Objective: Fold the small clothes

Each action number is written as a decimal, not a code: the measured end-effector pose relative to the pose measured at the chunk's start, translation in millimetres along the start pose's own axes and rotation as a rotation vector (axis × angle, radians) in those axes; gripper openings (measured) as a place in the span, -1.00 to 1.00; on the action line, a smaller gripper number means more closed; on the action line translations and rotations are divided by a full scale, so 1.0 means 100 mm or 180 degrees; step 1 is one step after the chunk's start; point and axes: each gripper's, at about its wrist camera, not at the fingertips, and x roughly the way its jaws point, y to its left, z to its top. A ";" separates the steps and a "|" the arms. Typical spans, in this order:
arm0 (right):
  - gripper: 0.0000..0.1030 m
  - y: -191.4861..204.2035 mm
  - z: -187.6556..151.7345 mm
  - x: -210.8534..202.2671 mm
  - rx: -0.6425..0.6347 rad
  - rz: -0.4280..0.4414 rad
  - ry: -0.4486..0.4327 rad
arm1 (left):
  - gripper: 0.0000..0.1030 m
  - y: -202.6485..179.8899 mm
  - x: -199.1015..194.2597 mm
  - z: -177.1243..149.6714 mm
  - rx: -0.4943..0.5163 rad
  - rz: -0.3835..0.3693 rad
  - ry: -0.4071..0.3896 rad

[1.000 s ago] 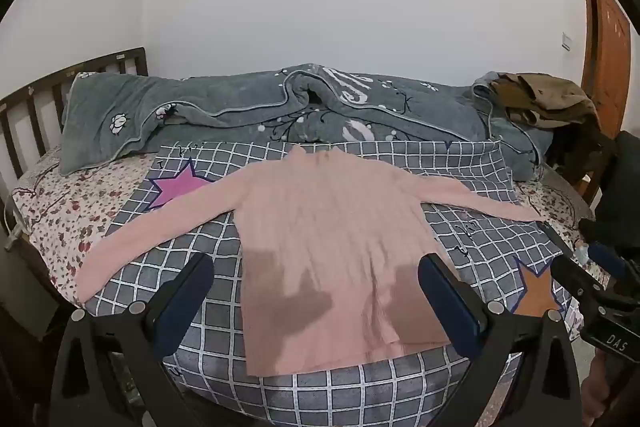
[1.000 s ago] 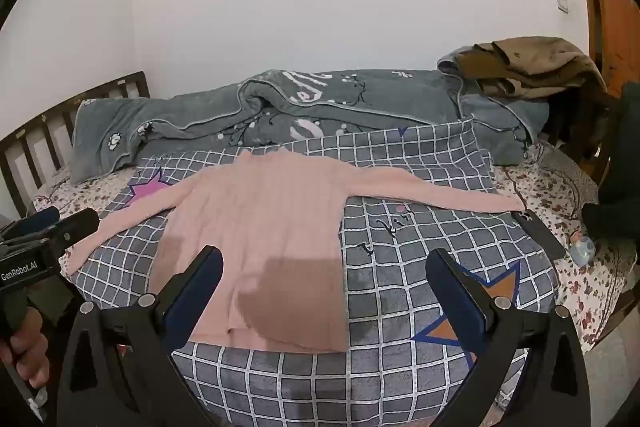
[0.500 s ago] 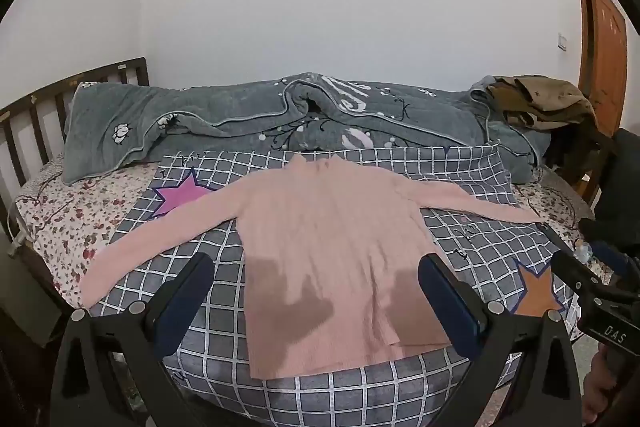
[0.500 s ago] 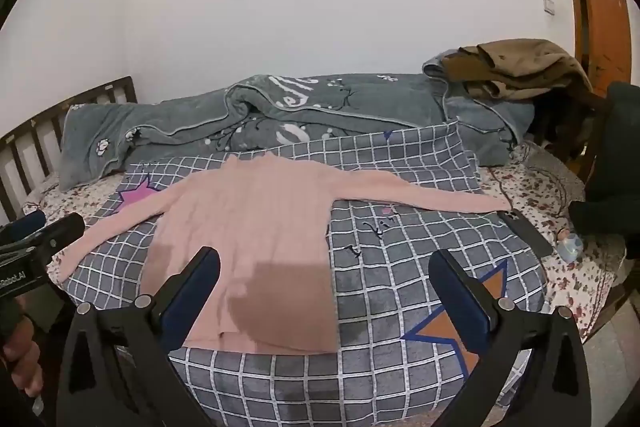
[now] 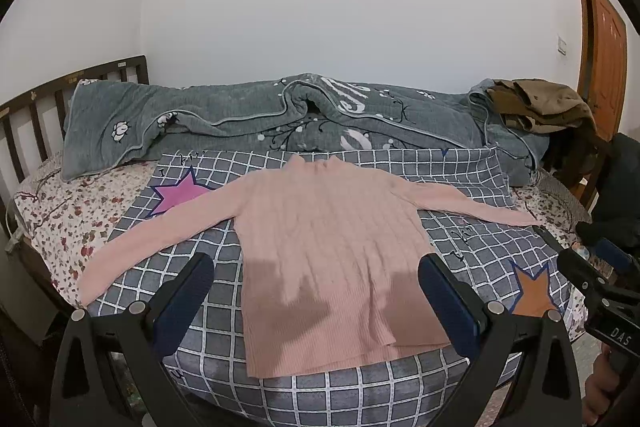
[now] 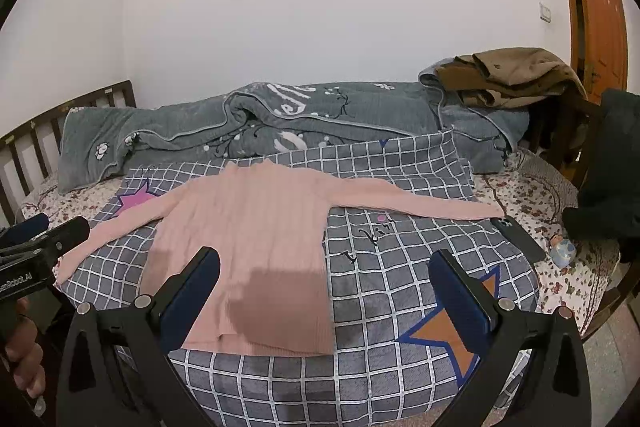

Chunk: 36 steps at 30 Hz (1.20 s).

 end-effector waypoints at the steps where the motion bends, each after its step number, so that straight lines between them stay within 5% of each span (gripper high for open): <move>1: 0.99 0.00 0.01 0.00 -0.0002 0.0002 -0.0002 | 1.00 0.01 0.00 0.00 -0.0011 -0.0003 0.0007; 36: 0.99 0.03 -0.01 -0.07 0.0022 0.0041 -0.0040 | 1.00 0.02 -0.01 -0.01 -0.0037 -0.0010 -0.0008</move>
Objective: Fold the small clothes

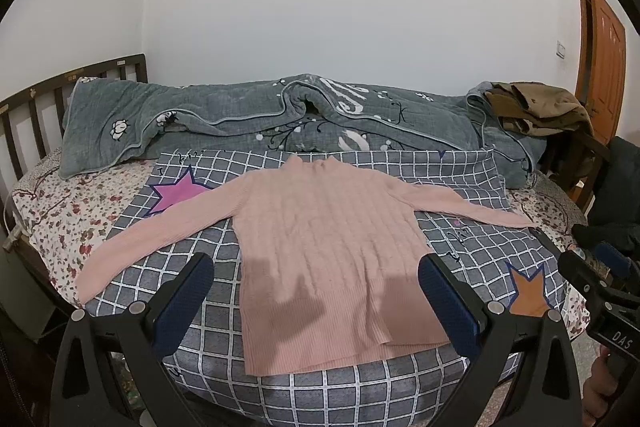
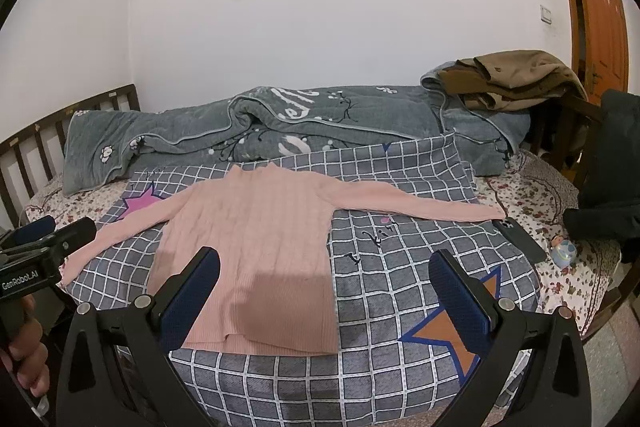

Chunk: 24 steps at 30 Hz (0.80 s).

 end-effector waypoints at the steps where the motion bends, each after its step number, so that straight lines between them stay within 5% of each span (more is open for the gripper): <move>1: 0.99 0.00 0.00 -0.01 0.0002 0.0001 -0.0002 | 1.00 -0.01 -0.01 0.00 0.0001 -0.0008 -0.0002; 24: 0.99 0.00 -0.02 -0.03 0.0017 0.0016 -0.0009 | 1.00 -0.05 -0.04 0.00 0.0003 -0.0024 -0.0009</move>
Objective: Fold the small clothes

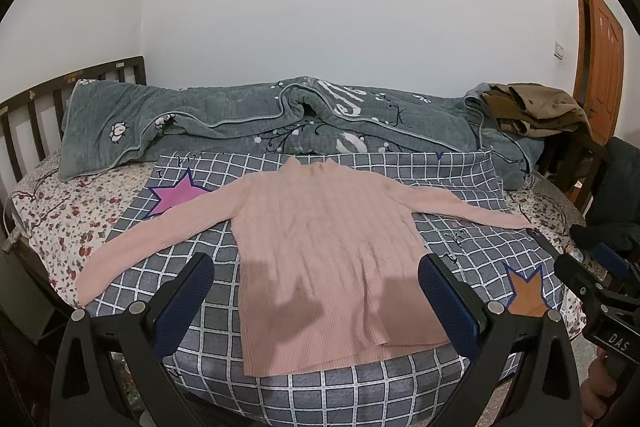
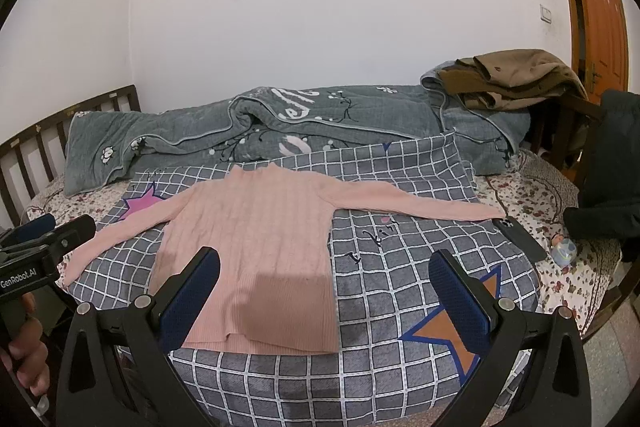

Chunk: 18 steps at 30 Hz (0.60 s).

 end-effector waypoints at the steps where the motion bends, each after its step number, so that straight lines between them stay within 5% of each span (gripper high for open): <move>1: 0.99 0.00 0.00 0.00 0.0009 0.0008 0.0005 | 1.00 0.00 0.00 0.00 0.0000 0.0003 0.0002; 18: 0.99 0.05 -0.13 0.24 -0.0055 0.0151 0.0184 | 1.00 0.40 0.31 -0.10 -0.0302 -0.0130 0.0178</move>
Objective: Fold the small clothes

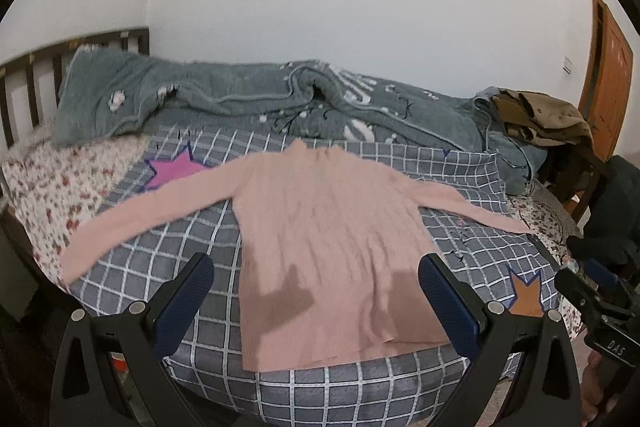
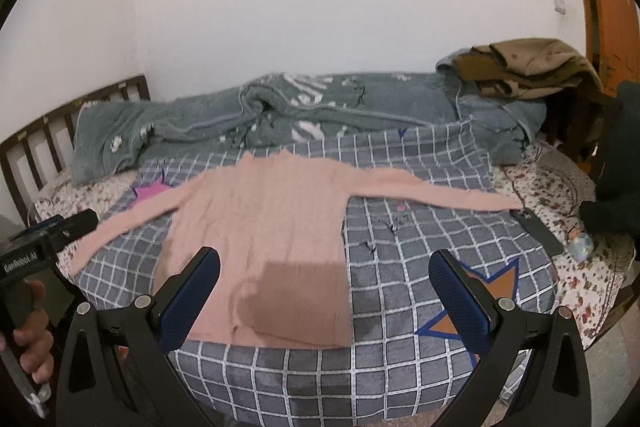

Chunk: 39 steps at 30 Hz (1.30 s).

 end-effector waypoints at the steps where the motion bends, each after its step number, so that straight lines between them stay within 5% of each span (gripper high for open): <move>1: 0.98 0.01 -0.02 0.06 -0.0022 0.0017 0.0050 | 1.00 0.09 0.07 -0.03 -0.0055 0.0017 0.0022; 9: 0.99 0.08 -0.25 0.68 -0.0161 -0.0124 0.0418 | 1.00 1.06 0.63 -0.34 -0.0701 0.0101 0.0127; 14: 0.99 0.15 -0.27 1.03 -0.0251 -0.0079 0.0442 | 0.98 1.72 0.95 -0.49 -0.1057 0.0431 0.0217; 20: 0.98 0.21 -0.32 1.36 -0.0113 -0.0023 0.0349 | 0.81 2.46 1.17 -0.59 -0.1646 0.0441 0.0349; 24: 0.98 0.16 -0.40 1.58 0.0073 0.0477 0.0490 | 0.57 2.84 1.31 -0.60 -0.1997 0.0297 0.0361; 28: 0.96 0.14 -0.44 1.79 0.0057 0.0489 0.0687 | 0.50 3.12 1.41 -0.61 -0.2364 0.0223 0.0271; 35: 0.96 0.10 -0.41 1.80 0.0139 0.0528 0.0627 | 0.36 3.48 1.58 -0.71 -0.3012 0.0025 0.0103; 38: 0.96 0.05 -0.38 1.77 0.0194 0.0574 0.0583 | -0.01 3.54 1.53 -0.72 -0.3134 0.0171 0.0001; 39: 0.96 0.04 -0.37 1.77 0.0200 0.0584 0.0564 | -0.30 3.57 1.51 -0.72 -0.3162 0.0256 -0.0012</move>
